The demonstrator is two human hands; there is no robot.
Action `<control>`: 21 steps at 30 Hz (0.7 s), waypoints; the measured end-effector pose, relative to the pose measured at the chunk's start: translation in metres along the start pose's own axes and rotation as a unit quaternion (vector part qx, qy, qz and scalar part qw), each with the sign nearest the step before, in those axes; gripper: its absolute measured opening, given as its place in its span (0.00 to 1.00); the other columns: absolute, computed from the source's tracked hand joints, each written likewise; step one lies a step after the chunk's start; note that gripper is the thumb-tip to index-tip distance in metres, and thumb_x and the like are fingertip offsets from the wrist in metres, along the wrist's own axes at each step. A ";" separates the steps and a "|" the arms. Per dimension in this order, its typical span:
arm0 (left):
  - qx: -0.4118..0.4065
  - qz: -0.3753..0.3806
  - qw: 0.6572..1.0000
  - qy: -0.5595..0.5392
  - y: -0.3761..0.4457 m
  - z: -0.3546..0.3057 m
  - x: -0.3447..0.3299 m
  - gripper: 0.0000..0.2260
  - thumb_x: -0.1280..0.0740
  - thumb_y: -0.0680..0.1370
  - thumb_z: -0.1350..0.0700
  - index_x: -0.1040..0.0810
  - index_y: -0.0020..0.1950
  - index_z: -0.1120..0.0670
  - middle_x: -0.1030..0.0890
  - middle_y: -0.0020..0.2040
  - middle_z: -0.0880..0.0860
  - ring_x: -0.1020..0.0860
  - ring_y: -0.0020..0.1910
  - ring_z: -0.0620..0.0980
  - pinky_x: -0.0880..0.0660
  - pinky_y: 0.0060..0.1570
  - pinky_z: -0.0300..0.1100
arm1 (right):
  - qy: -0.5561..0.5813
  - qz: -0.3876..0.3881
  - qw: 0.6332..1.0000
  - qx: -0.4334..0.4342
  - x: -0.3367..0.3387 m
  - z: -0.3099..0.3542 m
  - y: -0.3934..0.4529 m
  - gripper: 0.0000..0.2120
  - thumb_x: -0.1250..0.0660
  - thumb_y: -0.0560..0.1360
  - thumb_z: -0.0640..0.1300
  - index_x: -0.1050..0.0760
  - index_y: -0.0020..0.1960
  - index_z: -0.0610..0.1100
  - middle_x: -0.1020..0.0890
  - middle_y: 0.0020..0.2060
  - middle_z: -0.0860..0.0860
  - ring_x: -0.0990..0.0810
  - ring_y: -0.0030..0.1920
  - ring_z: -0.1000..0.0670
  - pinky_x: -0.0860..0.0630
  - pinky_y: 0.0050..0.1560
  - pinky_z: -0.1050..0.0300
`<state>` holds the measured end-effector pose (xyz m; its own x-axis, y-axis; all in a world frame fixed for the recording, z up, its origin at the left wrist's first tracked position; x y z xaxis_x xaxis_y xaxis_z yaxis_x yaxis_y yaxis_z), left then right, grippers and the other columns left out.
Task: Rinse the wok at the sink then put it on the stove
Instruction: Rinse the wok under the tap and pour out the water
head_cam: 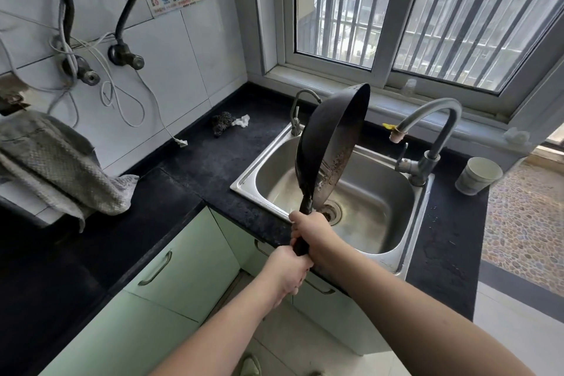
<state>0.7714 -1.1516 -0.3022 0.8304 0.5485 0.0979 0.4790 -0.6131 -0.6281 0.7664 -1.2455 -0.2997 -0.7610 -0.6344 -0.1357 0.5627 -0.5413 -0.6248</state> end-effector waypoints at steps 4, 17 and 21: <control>0.011 0.007 1.000 -0.010 -0.004 -0.001 0.000 0.12 0.39 0.76 0.62 0.36 0.33 0.54 0.37 0.23 0.50 0.42 0.19 0.45 0.46 0.22 0.34 | -0.020 0.013 0.999 -0.037 -0.001 0.004 -0.002 0.15 0.37 0.75 0.36 0.35 0.31 0.42 0.34 0.23 0.46 0.37 0.22 0.49 0.36 0.26 0.58; 0.031 0.002 0.999 0.025 -0.009 0.004 -0.001 0.13 0.38 0.74 0.62 0.36 0.31 0.53 0.37 0.22 0.48 0.42 0.18 0.44 0.45 0.23 0.34 | 0.063 -0.013 0.995 -0.078 -0.001 -0.013 -0.007 0.15 0.40 0.74 0.34 0.38 0.32 0.44 0.37 0.21 0.49 0.41 0.20 0.52 0.41 0.22 0.63; 0.028 0.024 0.999 0.030 -0.008 0.006 -0.003 0.12 0.38 0.75 0.62 0.36 0.34 0.54 0.37 0.24 0.50 0.41 0.20 0.45 0.45 0.23 0.34 | 0.072 -0.009 0.994 -0.081 0.002 -0.017 -0.005 0.14 0.40 0.74 0.34 0.38 0.33 0.45 0.38 0.21 0.50 0.41 0.19 0.53 0.41 0.22 0.63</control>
<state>0.7629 -1.1449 -0.3017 0.8680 0.4839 0.1112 0.4231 -0.6037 -0.6757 0.7560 -1.2345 -0.3099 -0.8159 -0.5329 -0.2244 0.4974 -0.4491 -0.7422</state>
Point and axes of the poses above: each hand's wrist, its own y-axis towards the middle knuckle, its own x-axis out of the back of the hand, z = x × y, the point moved 4 cm from there along y, towards the middle knuckle
